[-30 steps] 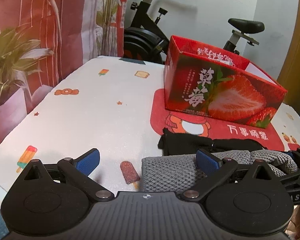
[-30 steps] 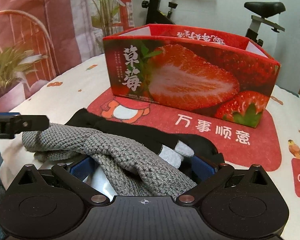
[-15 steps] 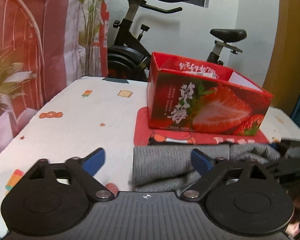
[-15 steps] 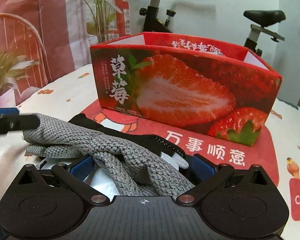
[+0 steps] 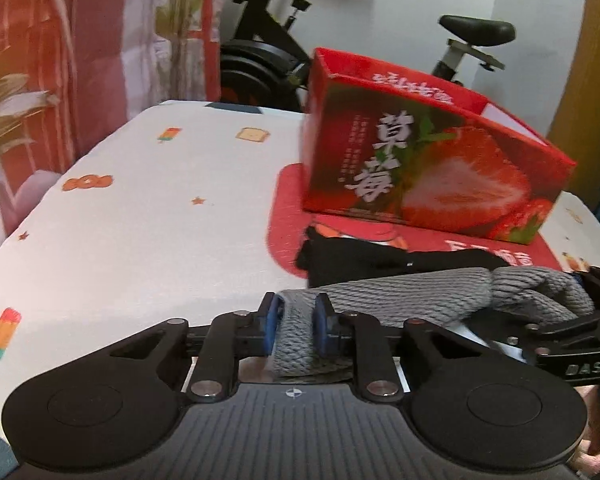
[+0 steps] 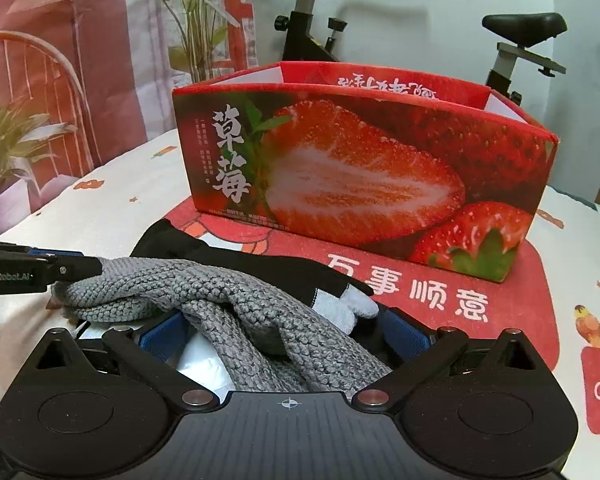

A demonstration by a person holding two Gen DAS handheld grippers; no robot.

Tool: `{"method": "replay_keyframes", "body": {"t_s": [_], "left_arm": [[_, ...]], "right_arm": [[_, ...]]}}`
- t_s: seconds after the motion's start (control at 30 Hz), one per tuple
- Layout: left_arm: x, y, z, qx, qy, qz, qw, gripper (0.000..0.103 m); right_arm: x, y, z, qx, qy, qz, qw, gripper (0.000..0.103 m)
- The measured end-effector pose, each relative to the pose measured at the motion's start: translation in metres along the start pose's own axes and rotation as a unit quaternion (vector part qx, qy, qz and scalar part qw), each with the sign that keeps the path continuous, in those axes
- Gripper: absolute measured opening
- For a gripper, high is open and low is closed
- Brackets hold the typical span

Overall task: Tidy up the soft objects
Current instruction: 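Close the right gripper on the grey knit cloth beside the left gripper, then lift the grey knit cloth with both grippers and carry it over the box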

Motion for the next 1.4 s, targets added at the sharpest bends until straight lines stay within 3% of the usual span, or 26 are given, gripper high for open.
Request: {"method": "replay_keyframes", "body": {"t_s": [0.1, 0.37, 0.53, 0.9, 1.07, 1.23, 1.4], "left_arm": [[0.005, 0.002, 0.003, -0.019, -0.001, 0.004, 0.9998, 0.021], [0.01, 0.001, 0.006, -0.028, 0.006, 0.015, 0.9995, 0.022], [0.011, 0.003, 0.007, -0.028, 0.007, 0.015, 0.9995, 0.024], [0.015, 0.006, 0.005, -0.017, 0.012, 0.002, 0.9998, 0.024], [0.016, 0.003, 0.004, -0.023, 0.011, 0.011, 0.9996, 0.024], [0.016, 0.002, 0.005, -0.023, 0.011, 0.008, 0.9996, 0.024], [0.015, 0.003, 0.0, -0.021, 0.007, 0.004, 0.9997, 0.028]], "right_arm": [[0.001, -0.001, -0.003, 0.001, 0.002, 0.003, 1.0, 0.103], [0.014, -0.02, -0.025, 0.022, -0.004, 0.04, 0.999, 0.102], [0.023, -0.031, -0.039, 0.011, -0.022, 0.061, 0.998, 0.084], [0.028, -0.033, -0.049, 0.028, -0.03, 0.082, 0.996, 0.073], [0.029, -0.043, -0.056, 0.029, -0.042, 0.108, 0.993, 0.056], [0.032, -0.043, -0.053, 0.023, -0.039, 0.101, 0.994, 0.029], [0.033, -0.045, -0.052, 0.018, -0.043, 0.106, 0.993, 0.025]]}}
Point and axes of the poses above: each gripper's, at about its wrist camera, not at the fingertips, and z roughly the way its jaws point, y to its left, x to its underside, the point moved 2 cm from there along z, roughly the way its jaws point, and after that the axes turned 12 degrees about y, right-handed, at the moved point
